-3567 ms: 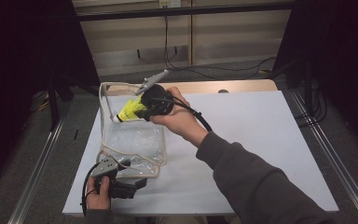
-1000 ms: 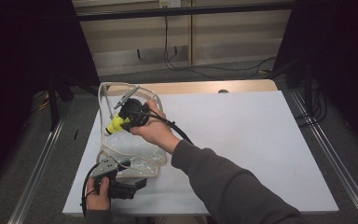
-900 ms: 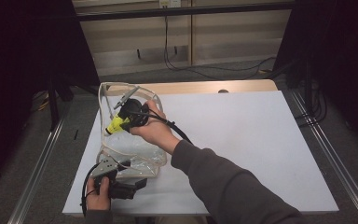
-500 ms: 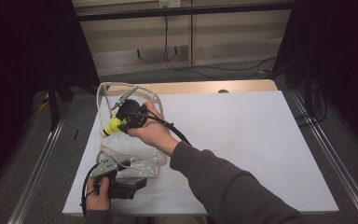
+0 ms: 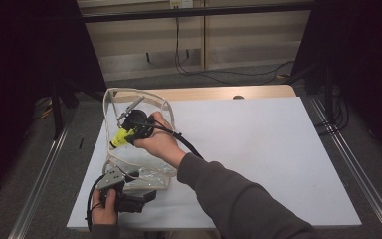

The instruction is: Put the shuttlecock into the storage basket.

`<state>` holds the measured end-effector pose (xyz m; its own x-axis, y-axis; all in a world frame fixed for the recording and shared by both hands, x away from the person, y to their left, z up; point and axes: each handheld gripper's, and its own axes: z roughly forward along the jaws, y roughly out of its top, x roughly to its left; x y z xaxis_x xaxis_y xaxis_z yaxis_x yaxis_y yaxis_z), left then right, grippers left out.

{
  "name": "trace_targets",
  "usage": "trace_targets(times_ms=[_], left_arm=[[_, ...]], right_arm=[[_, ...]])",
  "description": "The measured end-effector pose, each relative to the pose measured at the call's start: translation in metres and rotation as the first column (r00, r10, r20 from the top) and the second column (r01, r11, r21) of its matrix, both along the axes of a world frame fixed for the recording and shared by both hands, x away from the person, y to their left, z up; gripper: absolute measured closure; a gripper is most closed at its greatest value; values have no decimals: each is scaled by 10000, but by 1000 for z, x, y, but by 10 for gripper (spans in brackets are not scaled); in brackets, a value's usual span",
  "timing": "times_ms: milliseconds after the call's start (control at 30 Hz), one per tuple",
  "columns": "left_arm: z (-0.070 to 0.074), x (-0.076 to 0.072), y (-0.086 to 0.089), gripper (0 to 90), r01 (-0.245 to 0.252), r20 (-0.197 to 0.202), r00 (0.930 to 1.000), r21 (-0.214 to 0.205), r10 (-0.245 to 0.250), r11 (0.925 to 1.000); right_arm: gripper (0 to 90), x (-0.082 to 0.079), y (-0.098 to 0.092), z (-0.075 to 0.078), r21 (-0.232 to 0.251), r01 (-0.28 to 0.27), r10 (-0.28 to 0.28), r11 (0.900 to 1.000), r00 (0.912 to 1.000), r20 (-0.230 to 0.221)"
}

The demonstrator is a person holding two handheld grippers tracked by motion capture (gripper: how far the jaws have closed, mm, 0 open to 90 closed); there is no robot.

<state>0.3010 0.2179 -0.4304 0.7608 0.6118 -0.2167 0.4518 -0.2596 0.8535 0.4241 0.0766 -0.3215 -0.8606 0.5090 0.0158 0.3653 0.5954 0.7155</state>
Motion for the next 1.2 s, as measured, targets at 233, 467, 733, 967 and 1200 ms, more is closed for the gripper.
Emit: trace_targets(times_ms=[233, 467, 733, 967, 1200], left_arm=[[0, 0, 1, 41, 20, 5, 10000, 77, -20, 10000], [0, 0, 1, 40, 0, 16, 10000, 68, 0, 10000], [0, -1, 1, 40, -5, 22, 10000, 42, 5, 10000], [0, -1, 1, 41, 18, 30, 10000, 5, -18, 10000], [0, -1, 1, 41, -4, 26, 10000, 20, 4, 10000]], right_arm=[[788, 2, 5, -8, -178, -49, 49, 9998, 10000, -1], [787, 3, 6, -11, -182, -123, 122, 9998, 9999, -71], [786, 3, 7, -13, -142, -151, 149, 9998, 9998, -99], [785, 5, 9, -17, -281, -228, 222, 9993, 9996, -197], [784, 5, 12, -21, -472, -364, 355, 9982, 9992, -208]])
